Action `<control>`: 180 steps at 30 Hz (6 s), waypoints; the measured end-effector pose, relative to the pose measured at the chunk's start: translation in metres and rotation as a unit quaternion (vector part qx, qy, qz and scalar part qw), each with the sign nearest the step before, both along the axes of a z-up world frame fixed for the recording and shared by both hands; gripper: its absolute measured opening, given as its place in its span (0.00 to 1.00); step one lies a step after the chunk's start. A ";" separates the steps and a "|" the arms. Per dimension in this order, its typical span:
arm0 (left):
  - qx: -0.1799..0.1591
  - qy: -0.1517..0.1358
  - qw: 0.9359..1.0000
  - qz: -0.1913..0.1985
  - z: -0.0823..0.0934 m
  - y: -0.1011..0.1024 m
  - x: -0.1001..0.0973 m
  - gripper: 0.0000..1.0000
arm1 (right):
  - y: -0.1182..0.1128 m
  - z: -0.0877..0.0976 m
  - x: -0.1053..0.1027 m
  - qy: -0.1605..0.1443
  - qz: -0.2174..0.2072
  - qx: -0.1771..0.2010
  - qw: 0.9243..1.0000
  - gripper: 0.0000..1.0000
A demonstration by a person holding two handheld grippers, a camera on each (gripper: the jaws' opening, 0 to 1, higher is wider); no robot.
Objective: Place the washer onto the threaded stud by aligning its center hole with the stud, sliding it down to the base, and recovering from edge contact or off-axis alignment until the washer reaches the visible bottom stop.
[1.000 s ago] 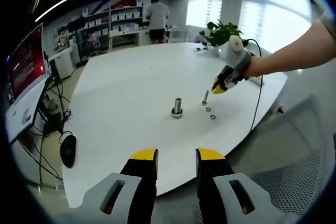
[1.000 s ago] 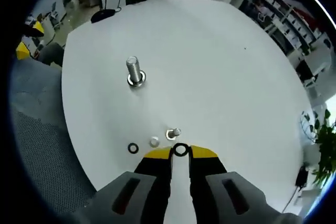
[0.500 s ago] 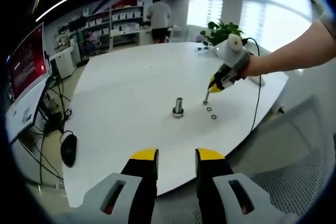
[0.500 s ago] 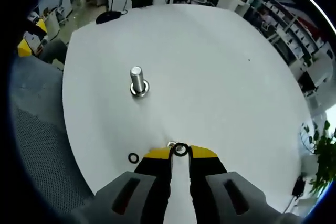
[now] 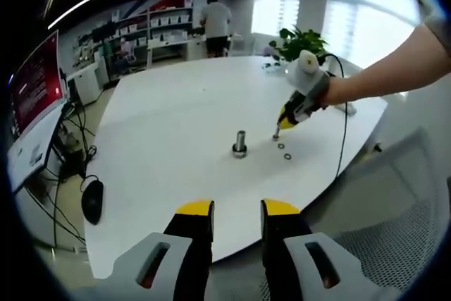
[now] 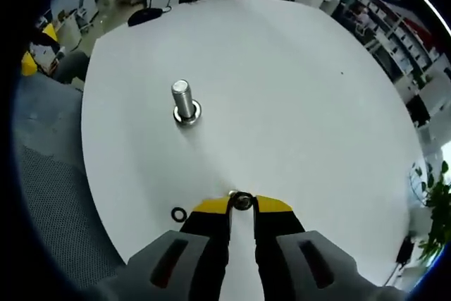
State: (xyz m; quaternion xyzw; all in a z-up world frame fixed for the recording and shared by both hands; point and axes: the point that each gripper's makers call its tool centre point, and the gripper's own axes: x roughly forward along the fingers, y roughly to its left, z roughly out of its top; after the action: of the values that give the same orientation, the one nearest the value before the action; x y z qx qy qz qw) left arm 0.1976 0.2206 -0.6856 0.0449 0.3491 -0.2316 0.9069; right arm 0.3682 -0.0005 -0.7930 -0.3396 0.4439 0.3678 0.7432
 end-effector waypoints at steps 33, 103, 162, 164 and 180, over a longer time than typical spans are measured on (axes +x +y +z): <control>0.005 0.005 1.000 -0.003 -0.002 0.000 -0.001 0.23 | -0.010 -0.030 -0.014 0.024 -0.036 -0.004 0.999 0.18; -0.002 0.000 1.000 -0.007 0.001 -0.002 0.000 0.21 | 0.033 -0.048 -0.088 0.110 0.127 -0.052 0.984 0.17; -0.030 -0.014 0.999 0.029 0.009 0.001 0.006 0.34 | 0.030 -0.047 -0.084 0.062 0.071 0.048 0.994 0.14; -0.027 -0.012 0.999 0.035 0.007 0.004 0.007 0.33 | 0.029 -0.047 -0.083 0.063 0.071 0.055 0.994 0.14; 0.002 0.003 0.999 0.047 0.000 0.012 0.006 0.33 | -0.004 -0.020 -0.057 0.046 -0.031 0.149 0.987 0.14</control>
State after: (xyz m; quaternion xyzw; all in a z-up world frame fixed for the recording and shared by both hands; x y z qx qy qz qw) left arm 0.2032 0.2328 -0.6860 0.0295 0.3540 -0.1880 0.9157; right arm 0.3112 -0.0044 -0.8130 -0.1935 0.4280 0.4216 0.7756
